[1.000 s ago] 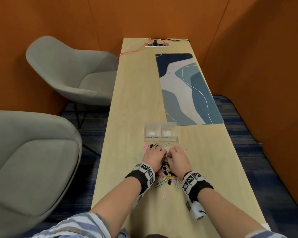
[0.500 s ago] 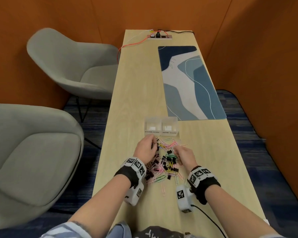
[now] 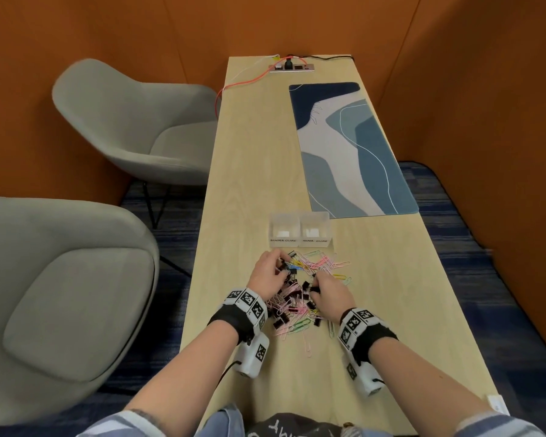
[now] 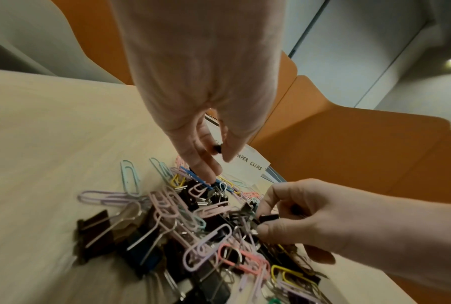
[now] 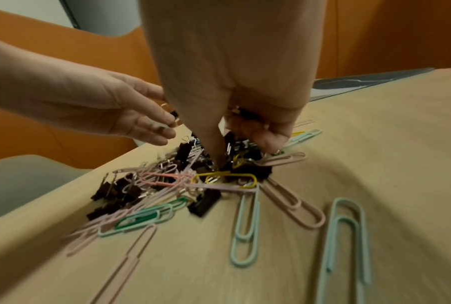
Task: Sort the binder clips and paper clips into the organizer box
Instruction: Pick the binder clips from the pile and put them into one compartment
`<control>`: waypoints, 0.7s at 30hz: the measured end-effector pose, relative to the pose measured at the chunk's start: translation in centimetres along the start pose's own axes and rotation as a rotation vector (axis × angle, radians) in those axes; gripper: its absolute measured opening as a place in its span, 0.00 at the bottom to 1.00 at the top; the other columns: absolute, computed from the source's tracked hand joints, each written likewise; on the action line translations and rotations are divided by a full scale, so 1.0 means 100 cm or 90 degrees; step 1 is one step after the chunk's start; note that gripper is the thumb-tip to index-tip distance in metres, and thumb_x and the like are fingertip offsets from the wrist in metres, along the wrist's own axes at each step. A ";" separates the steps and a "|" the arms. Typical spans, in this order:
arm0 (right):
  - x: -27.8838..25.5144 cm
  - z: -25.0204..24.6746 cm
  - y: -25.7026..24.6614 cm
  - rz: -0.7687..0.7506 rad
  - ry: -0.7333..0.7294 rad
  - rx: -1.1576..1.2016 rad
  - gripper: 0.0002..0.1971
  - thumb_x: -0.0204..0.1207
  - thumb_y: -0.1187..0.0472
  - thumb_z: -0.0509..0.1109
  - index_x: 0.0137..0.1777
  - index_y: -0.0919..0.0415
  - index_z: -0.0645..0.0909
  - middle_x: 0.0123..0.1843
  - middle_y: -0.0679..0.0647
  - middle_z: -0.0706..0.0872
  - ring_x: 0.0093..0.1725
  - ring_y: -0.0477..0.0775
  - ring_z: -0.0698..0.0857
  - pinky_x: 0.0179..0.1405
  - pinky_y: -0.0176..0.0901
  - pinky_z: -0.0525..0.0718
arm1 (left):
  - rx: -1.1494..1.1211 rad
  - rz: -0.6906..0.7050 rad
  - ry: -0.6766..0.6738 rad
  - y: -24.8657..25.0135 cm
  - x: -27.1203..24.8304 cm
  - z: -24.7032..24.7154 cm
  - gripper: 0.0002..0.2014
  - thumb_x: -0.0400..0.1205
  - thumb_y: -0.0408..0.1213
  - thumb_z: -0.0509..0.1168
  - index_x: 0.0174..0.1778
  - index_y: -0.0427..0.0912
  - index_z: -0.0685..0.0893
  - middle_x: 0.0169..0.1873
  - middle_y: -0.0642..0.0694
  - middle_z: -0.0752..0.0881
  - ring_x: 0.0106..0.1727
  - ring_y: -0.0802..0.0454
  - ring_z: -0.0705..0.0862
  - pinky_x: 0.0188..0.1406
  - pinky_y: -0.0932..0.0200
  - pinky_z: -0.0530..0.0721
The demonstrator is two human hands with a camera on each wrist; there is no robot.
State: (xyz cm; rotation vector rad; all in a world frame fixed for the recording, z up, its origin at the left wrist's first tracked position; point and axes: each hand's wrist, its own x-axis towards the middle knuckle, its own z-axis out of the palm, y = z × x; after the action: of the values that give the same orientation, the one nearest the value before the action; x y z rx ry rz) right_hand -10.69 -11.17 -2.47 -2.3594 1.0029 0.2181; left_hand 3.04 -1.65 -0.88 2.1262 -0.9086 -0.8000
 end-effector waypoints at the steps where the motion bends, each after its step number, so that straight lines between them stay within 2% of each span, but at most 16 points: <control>1: 0.000 0.000 0.000 -0.002 -0.003 0.003 0.05 0.78 0.61 0.64 0.51 0.60 0.72 0.52 0.58 0.83 0.47 0.59 0.81 0.42 0.43 0.73 | 0.021 -0.005 0.005 0.000 0.001 0.001 0.12 0.78 0.26 0.62 0.54 0.45 0.81 0.47 0.48 0.74 0.48 0.49 0.77 0.56 0.54 0.80; 3: 0.002 0.000 0.001 0.004 0.010 0.035 0.04 0.78 0.60 0.62 0.47 0.58 0.69 0.46 0.56 0.81 0.42 0.57 0.78 0.40 0.44 0.73 | 0.035 -0.025 0.010 0.002 0.002 0.002 0.12 0.78 0.26 0.62 0.52 0.43 0.84 0.48 0.47 0.74 0.51 0.50 0.76 0.60 0.55 0.78; 5: 0.003 -0.002 0.003 0.042 0.034 0.119 0.04 0.79 0.60 0.62 0.46 0.59 0.70 0.43 0.54 0.80 0.39 0.55 0.77 0.36 0.44 0.72 | 0.021 -0.049 0.015 0.002 0.003 0.002 0.11 0.78 0.26 0.63 0.49 0.43 0.86 0.51 0.44 0.76 0.55 0.46 0.79 0.64 0.51 0.79; 6: 0.004 -0.003 0.005 0.070 0.040 0.175 0.04 0.79 0.59 0.62 0.47 0.59 0.71 0.41 0.54 0.80 0.38 0.53 0.76 0.34 0.43 0.72 | -0.003 -0.066 0.022 0.001 0.004 0.002 0.11 0.77 0.25 0.63 0.46 0.44 0.87 0.54 0.42 0.78 0.55 0.45 0.81 0.63 0.50 0.81; 7: 0.005 -0.005 0.007 0.097 0.037 0.234 0.05 0.80 0.58 0.61 0.48 0.59 0.71 0.40 0.53 0.79 0.35 0.51 0.75 0.33 0.42 0.71 | -0.037 -0.085 0.031 -0.001 0.006 0.002 0.11 0.77 0.25 0.63 0.43 0.45 0.86 0.56 0.41 0.80 0.53 0.43 0.84 0.58 0.50 0.84; 9: 0.005 -0.009 0.011 0.139 0.022 0.339 0.06 0.81 0.56 0.59 0.51 0.59 0.70 0.36 0.51 0.76 0.31 0.49 0.73 0.33 0.42 0.72 | -0.100 -0.113 0.045 -0.003 0.007 0.002 0.13 0.79 0.24 0.60 0.39 0.46 0.85 0.53 0.41 0.84 0.40 0.46 0.85 0.39 0.56 0.85; 10: 0.005 -0.012 0.012 0.156 0.016 0.388 0.07 0.82 0.56 0.58 0.52 0.60 0.70 0.34 0.50 0.74 0.30 0.49 0.72 0.32 0.42 0.72 | -0.118 -0.125 0.046 -0.003 0.009 0.001 0.14 0.80 0.24 0.58 0.38 0.46 0.84 0.49 0.42 0.85 0.34 0.48 0.82 0.32 0.59 0.81; 12: 0.005 -0.016 0.013 0.190 0.007 0.490 0.06 0.83 0.58 0.56 0.52 0.61 0.68 0.31 0.51 0.69 0.27 0.49 0.68 0.28 0.42 0.70 | -0.142 -0.147 0.046 -0.002 0.011 -0.002 0.17 0.82 0.25 0.54 0.33 0.44 0.82 0.39 0.47 0.83 0.28 0.52 0.75 0.26 0.61 0.74; 14: 0.008 -0.017 0.014 0.218 -0.009 0.564 0.07 0.84 0.57 0.55 0.52 0.61 0.67 0.30 0.52 0.67 0.24 0.49 0.66 0.25 0.42 0.69 | -0.136 -0.160 0.062 -0.002 0.015 -0.004 0.19 0.82 0.25 0.51 0.29 0.41 0.79 0.37 0.46 0.83 0.31 0.51 0.78 0.31 0.58 0.78; 15: 0.010 -0.017 0.015 0.224 -0.019 0.583 0.08 0.84 0.55 0.55 0.52 0.60 0.67 0.30 0.52 0.67 0.24 0.49 0.67 0.25 0.41 0.70 | -0.108 -0.159 0.068 -0.003 0.019 -0.005 0.18 0.82 0.27 0.51 0.29 0.40 0.79 0.40 0.42 0.85 0.36 0.47 0.83 0.39 0.55 0.83; 17: 0.014 -0.016 0.015 0.231 -0.033 0.615 0.08 0.84 0.53 0.55 0.48 0.57 0.68 0.30 0.52 0.69 0.24 0.48 0.69 0.24 0.41 0.70 | 0.009 -0.144 0.057 -0.002 0.025 -0.007 0.14 0.84 0.36 0.52 0.38 0.38 0.80 0.49 0.38 0.83 0.46 0.43 0.84 0.54 0.49 0.84; 19: 0.020 -0.017 0.014 0.236 -0.028 0.647 0.09 0.84 0.55 0.55 0.44 0.57 0.68 0.29 0.52 0.71 0.23 0.48 0.69 0.23 0.40 0.69 | 0.149 -0.102 0.042 0.001 0.027 -0.007 0.12 0.84 0.43 0.54 0.52 0.39 0.78 0.53 0.42 0.77 0.47 0.45 0.83 0.54 0.51 0.84; 21: 0.026 -0.018 0.014 0.246 0.006 0.678 0.08 0.83 0.61 0.55 0.43 0.61 0.68 0.30 0.53 0.72 0.23 0.46 0.69 0.18 0.35 0.70 | 0.247 -0.045 0.049 0.000 0.029 -0.004 0.14 0.84 0.45 0.58 0.59 0.39 0.76 0.54 0.42 0.76 0.49 0.43 0.83 0.51 0.50 0.85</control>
State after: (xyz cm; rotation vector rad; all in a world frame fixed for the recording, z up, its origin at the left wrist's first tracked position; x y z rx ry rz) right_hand -9.91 -14.53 -2.52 -1.2045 1.1734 -0.1638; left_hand 4.99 -3.75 -1.43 2.5175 -1.0171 -0.6069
